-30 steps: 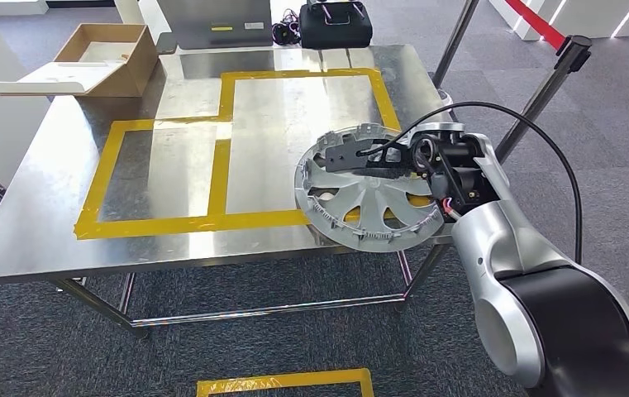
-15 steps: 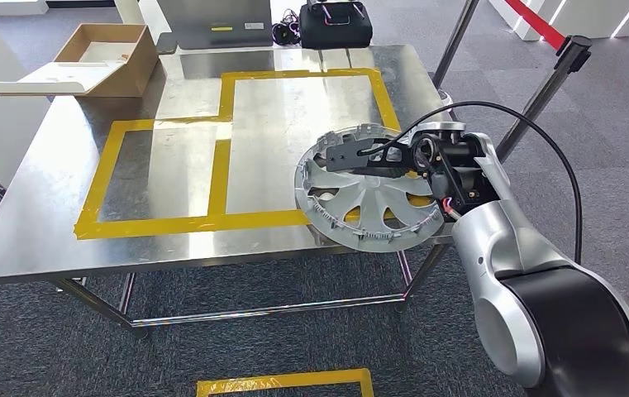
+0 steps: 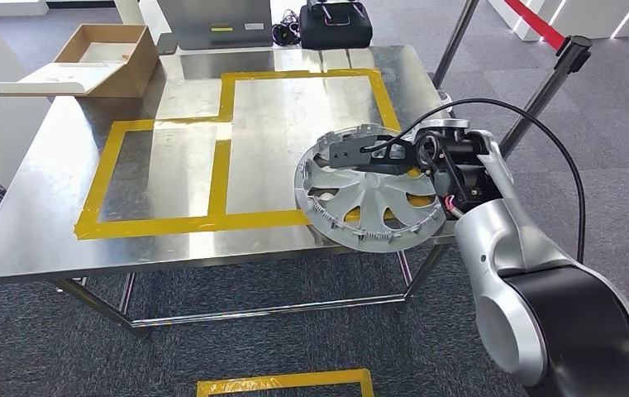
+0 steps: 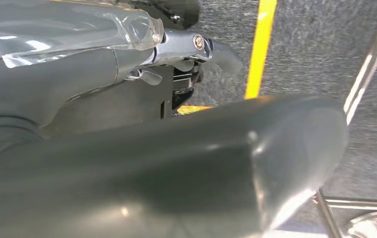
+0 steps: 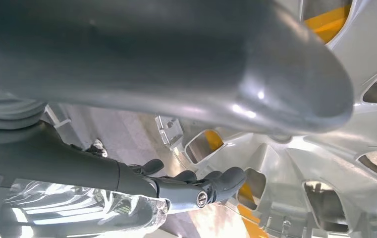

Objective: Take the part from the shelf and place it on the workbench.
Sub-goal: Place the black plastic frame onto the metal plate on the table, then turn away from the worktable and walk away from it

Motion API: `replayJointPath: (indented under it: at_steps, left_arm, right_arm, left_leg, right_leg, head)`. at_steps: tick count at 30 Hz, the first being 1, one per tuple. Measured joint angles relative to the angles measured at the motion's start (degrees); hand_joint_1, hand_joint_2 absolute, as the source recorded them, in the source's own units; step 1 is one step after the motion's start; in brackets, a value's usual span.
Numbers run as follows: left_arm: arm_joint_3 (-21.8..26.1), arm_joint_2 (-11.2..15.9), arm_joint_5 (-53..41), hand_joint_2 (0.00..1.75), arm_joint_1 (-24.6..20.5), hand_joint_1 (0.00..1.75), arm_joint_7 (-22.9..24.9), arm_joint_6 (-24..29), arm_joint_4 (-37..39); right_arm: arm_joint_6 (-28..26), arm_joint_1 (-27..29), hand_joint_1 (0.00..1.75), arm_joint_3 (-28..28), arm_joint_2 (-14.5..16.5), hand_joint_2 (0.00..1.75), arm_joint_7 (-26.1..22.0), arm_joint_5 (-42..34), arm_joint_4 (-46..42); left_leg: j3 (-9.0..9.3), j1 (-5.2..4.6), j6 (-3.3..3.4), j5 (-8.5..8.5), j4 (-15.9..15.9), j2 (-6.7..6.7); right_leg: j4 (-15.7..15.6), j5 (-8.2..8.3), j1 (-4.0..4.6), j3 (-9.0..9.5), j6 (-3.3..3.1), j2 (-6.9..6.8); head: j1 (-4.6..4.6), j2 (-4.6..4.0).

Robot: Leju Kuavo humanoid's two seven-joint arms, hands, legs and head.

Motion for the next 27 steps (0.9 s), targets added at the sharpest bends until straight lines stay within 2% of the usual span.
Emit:
replayJointPath:
  at_steps: [3, 7, 10, 11, 12, 14, 15, 16, 17, 19, 20, 21, 24, 25, 26, 27]
  left_arm:
    - [0.0, 0.0, 0.0, 1.75, -0.3, 0.0, 1.7, -0.3, 0.0]
    - [0.0, 0.1, -0.5, 1.75, -0.4, 0.0, 2.2, -1.0, 0.0]
    - [0.0, 0.0, -0.5, 1.75, -0.4, 0.0, 2.2, -1.2, 0.0]
    - [0.0, 0.0, -0.5, 1.75, -0.3, 0.0, 2.2, -1.2, 0.0]
    - [0.0, -0.1, -0.6, 1.75, -0.3, 0.0, 2.2, -1.2, 0.0]
    - [-0.1, -0.1, -0.8, 1.75, -0.3, 0.0, 2.1, -1.1, 0.0]
    - [-0.1, -0.1, -0.9, 1.75, -0.3, 0.0, 2.1, -1.0, 0.0]
    - [-0.1, -0.1, -1.0, 1.75, -0.3, 0.0, 2.1, -1.0, 0.0]
    - [-0.1, -0.1, -1.0, 1.75, -0.3, 0.0, 2.1, -0.9, 0.0]
    - [-0.1, -0.1, -1.0, 1.75, -0.3, 0.0, 2.1, -0.8, 0.0]
    - [-0.1, -0.1, -1.1, 1.75, -0.3, 0.0, 2.1, -0.6, 0.0]
    - [-0.2, -0.1, -1.2, 1.75, -0.4, 0.0, 2.1, -0.4, 0.0]
    - [-0.3, -0.1, -2.1, 1.75, -0.5, 0.0, 2.1, 0.1, 0.0]
    - [-0.4, -0.1, -2.4, 1.75, -0.5, 0.0, 2.1, 0.3, 0.0]
    - [-0.5, -0.1, -2.6, 1.75, -0.6, 0.0, 2.1, 0.5, 0.0]
    - [-0.6, -0.1, -2.7, 1.75, -0.6, 0.0, 2.0, 0.7, 0.0]
  right_arm:
    - [0.0, 0.0, 0.0, -0.5, -0.3, 0.0, 0.1, 0.2, 0.0]
    - [0.0, 0.0, 0.0, -1.2, -0.6, 0.0, 0.2, 0.3, 0.0]
    - [0.0, 0.1, 0.0, -1.6, -0.7, 0.0, 0.2, 0.3, -0.2]
    - [0.0, 0.1, 0.0, -1.7, -0.8, 0.0, 0.2, 0.4, -0.3]
    - [0.0, 0.1, 0.0, -1.8, -0.9, 0.0, 0.2, 0.5, -0.3]
    - [0.0, 0.6, 0.0, -1.8, -1.1, 0.0, 0.2, 0.7, -0.3]
    - [0.0, 1.0, 0.0, -1.9, -1.3, 0.0, 0.3, 0.8, -0.3]
    - [0.0, 1.3, 0.0, -1.9, -1.3, 0.0, 0.4, 0.9, -0.3]
    - [0.0, 1.5, 0.0, -1.9, -1.4, 0.0, 0.4, 1.0, -0.3]
    - [0.0, 1.6, 0.0, -1.9, -1.4, 0.0, 0.5, 1.2, -0.3]
    - [0.0, 1.5, 0.0, -1.9, -1.4, 0.0, 0.5, 1.2, -0.3]
    - [0.0, 1.5, 0.0, -1.9, -1.3, 0.0, 0.5, 1.3, -0.3]
    - [0.0, 1.6, 0.0, -1.9, -1.3, 0.0, 0.5, 1.6, -0.3]
    - [0.0, 1.5, 0.0, -1.9, -1.2, 0.0, 0.6, 1.7, -0.3]
    - [0.0, 1.5, 0.0, -2.0, -1.1, 0.0, 0.6, 1.7, -0.3]
    - [0.0, 1.4, 0.0, -2.0, -1.0, 0.0, 0.6, 1.8, -0.3]
  left_leg:
    - [0.02, 0.0, 0.0, 0.0, 0.0, 0.0]
    - [-0.06, -0.45, 0.4, -0.17, 0.3, -0.12]
    - [0.47, -0.33, 1.19, 0.5, -0.7, -0.08]
    - [0.69, -0.24, 1.52, 0.83, -1.2, -0.03]
    - [0.83, -0.18, 1.75, 1.07, -1.5, 0.01]
    - [0.7, -0.37, 1.92, 1.23, -1.6, -0.02]
    - [0.64, -0.45, 1.93, 1.27, -1.5, -0.1]
    - [0.59, -0.5, 1.91, 1.31, -1.5, -0.18]
    - [0.57, -0.53, 1.84, 1.34, -1.4, -0.26]
    - [0.45, -0.57, 1.45, 1.25, -1.0, -0.35]
    - [0.24, -0.69, 1.12, 1.19, -0.7, -0.37]
    - [0.0, -0.8, 0.7, 1.23, -0.5, -0.4]
    - [-0.54, -0.79, -0.5, 1.78, -0.6, -0.49]
    - [-0.72, -0.71, -0.82, 1.35, -0.3, -0.32]
    - [-1.15, -0.63, -1.11, 0.2, 0.7, -0.04]
    - [-1.87, -0.57, -1.35, -1.7, 2.8, 0.33]
  right_leg:
    - [0.0, 0.0, 0.0, 0.0, 0.0, 0.0]
    - [-0.3, 0.19, -0.28, 0.13, 0.38, -0.02]
    - [0.0, -0.19, -0.47, 0.0, 0.73, 0.0]
    - [1.3, -1.13, -0.44, -0.61, 0.69, 0.02]
    - [4.0, -2.69, -0.37, -1.82, 0.56, 0.03]
    - [12.1, -6.25, -0.13, -5.47, 0.42, 0.05]
    - [15.3, -7.22, -0.06, -6.95, 0.37, 0.05]
    - [16.6, -7.18, -0.03, -7.52, 0.28, 0.05]
    - [15.1, -5.98, -0.03, -6.82, 0.13, 0.04]
    - [7.5, -2.58, -0.07, -3.0, -0.2, 0.03]
    - [4.1, -1.37, -0.05, -1.34, -0.43, 0.06]
    - [2.1, -0.81, 0.01, -0.42, -0.65, 0.1]
    - [1.6, -0.26, 0.24, -0.64, -1.65, 0.06]
    - [1.6, 0.03, 0.19, -0.83, -2.11, -0.07]
    - [1.5, 0.35, 0.1, -1.08, -2.57, -0.23]
    - [1.4, 0.68, 0.03, -1.41, -2.95, -0.4]
  head:
    - [-0.01, 0.0]
    - [-0.03, 0.0]
    - [0.03, 0.0]
    - [0.08, 0.0]
    - [0.15, 0.0]
    - [0.18, 0.0]
    - [0.18, 0.0]
    - [0.18, 0.0]
    - [0.19, 0.0]
    - [0.21, 0.0]
    - [0.18, 0.0]
    - [0.14, 0.0]
    - [0.11, 0.0]
    - [0.09, 0.0]
    - [-0.01, 0.0]
    - [-0.09, 0.0]
